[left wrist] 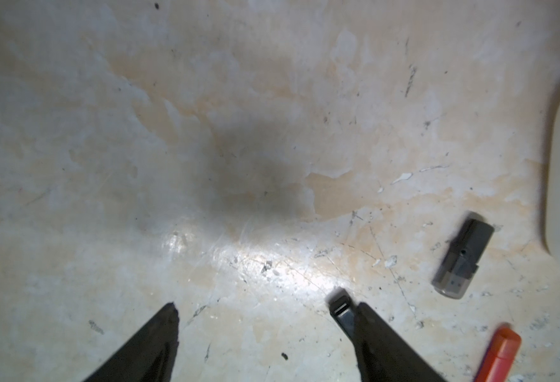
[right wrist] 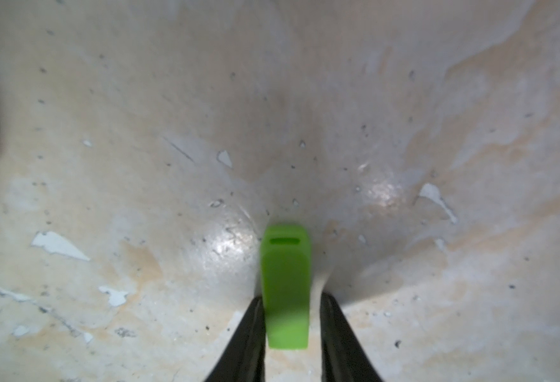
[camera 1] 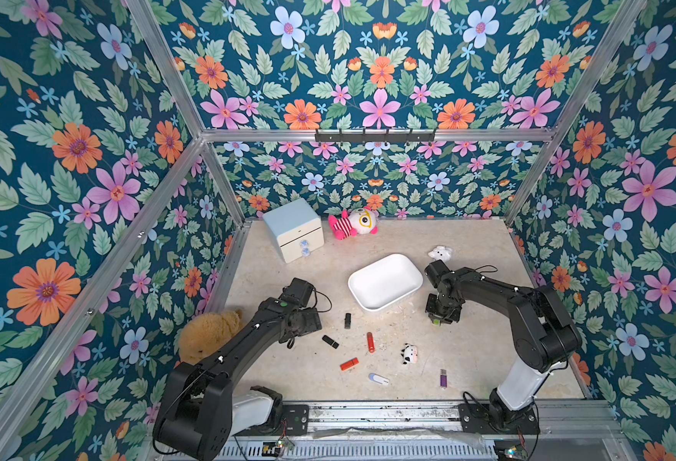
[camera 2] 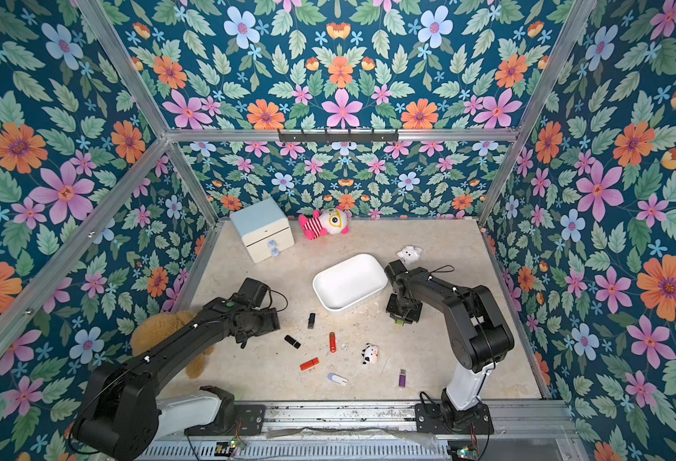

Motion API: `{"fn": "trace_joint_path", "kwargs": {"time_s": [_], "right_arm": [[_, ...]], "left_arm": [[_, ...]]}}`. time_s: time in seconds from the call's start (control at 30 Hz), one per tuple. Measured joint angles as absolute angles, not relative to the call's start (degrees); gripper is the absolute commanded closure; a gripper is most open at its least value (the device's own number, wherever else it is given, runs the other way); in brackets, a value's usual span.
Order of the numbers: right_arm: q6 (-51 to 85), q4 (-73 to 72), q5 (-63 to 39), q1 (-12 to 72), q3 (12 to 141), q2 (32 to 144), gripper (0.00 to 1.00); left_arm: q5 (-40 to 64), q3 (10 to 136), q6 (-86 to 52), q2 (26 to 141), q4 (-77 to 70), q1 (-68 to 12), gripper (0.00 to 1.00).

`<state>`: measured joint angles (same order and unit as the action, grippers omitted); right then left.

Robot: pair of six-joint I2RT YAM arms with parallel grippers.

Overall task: Put the usb flash drive into the storage box
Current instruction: Pick up the USB flash from the center of the board.

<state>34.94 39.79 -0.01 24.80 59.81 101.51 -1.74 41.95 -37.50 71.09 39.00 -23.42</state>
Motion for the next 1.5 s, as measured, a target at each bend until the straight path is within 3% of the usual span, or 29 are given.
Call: {"fn": "trace_joint_path", "kwargs": {"time_s": [0.33,1.07,1.5], "right_arm": [[34.46,39.48,-0.45,24.71,59.31,101.73,0.95],[33.65,39.05,-0.56,24.71,58.83,101.34,0.97],[33.28,38.92,-0.56,24.73,58.65,101.14,0.98]], "left_arm": [[-3.81,43.7,-40.42,75.85,40.73,-29.47,0.14],[-5.96,47.86,-45.01,87.7,39.05,-39.9,0.14],[-5.72,43.9,-46.5,85.45,38.13,-41.71,0.36]]}}
